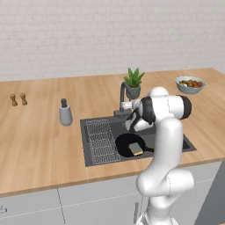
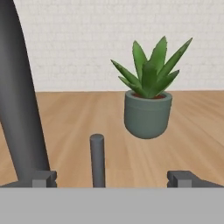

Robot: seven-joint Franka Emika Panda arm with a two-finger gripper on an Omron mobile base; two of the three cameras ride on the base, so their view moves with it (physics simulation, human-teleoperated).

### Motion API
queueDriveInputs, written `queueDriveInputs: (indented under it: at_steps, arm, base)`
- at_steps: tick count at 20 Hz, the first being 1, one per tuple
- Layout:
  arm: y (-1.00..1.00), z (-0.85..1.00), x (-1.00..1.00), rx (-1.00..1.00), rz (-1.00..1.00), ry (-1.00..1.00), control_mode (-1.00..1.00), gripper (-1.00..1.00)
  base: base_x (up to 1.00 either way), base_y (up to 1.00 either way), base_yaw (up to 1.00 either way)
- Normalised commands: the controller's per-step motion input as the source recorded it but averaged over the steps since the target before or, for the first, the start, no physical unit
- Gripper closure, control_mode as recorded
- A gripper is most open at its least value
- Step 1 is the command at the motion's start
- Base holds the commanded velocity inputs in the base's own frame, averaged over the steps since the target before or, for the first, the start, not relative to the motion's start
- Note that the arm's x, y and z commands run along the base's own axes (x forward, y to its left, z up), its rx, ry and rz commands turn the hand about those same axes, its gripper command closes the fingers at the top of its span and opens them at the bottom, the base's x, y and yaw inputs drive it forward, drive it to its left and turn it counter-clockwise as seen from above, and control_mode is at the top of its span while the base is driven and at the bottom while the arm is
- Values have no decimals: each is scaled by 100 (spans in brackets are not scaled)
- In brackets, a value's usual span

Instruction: Pick the pan and sponge and place them into the sink. Then turn on the water.

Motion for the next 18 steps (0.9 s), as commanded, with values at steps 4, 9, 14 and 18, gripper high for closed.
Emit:
queueDriveInputs:
  at_steps: [4,9,14,18]
  arm:
    - [0,-20,8,0,1,-6,-100,-100]
    - [0,-19,8,0,1,-7,-100,-100]
    - [0,-17,4,0,2,-6,-100,-100]
    - [0,-15,4,0,1,-5,-100,-100]
  base:
    - [0,0,0]
    - [0,0,0]
    - [0,0,0]
    - [0,0,0]
